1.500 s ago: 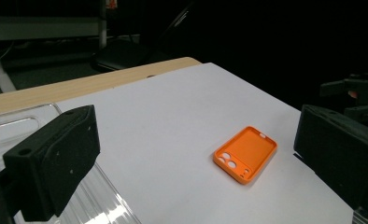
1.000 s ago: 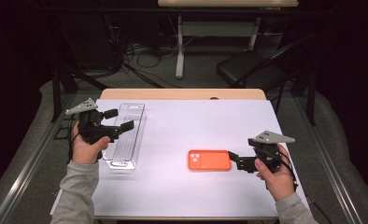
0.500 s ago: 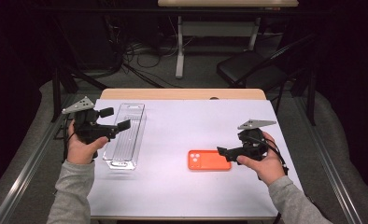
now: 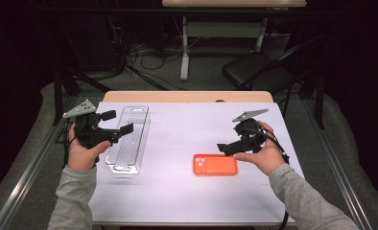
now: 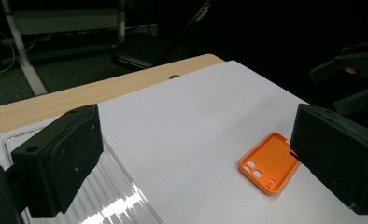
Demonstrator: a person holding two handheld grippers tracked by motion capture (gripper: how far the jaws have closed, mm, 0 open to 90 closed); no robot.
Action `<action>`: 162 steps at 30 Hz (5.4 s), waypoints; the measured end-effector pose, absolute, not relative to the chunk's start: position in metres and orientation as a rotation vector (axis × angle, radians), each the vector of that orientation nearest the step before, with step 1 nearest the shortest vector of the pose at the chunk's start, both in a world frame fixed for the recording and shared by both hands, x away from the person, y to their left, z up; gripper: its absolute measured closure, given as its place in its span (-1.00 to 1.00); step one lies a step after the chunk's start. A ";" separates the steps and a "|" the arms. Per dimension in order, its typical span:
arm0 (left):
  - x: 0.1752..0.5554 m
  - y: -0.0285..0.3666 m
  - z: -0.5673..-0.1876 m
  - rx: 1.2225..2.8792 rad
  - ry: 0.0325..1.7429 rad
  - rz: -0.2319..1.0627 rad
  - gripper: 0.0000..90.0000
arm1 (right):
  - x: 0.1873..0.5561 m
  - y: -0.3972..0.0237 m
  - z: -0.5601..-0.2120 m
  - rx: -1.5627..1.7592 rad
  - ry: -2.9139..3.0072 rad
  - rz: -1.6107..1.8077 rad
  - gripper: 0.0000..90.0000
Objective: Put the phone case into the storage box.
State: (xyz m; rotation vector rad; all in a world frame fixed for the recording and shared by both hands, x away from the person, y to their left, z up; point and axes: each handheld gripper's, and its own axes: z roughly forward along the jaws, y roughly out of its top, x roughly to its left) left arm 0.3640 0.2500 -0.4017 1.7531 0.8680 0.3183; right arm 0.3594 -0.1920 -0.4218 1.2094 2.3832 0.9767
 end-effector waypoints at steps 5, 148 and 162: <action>0.364 0.248 -0.403 1.768 0.872 0.326 -0.93 | 0.366 -0.185 -0.418 1.104 2.423 0.892 -0.82; 0.366 0.249 -0.407 1.780 0.881 0.342 -0.79 | 0.422 -0.126 -0.524 0.176 2.913 0.096 0.98; 0.366 0.249 -0.407 1.781 0.883 0.340 -0.79 | 0.422 -0.129 -0.522 0.206 2.928 0.102 1.00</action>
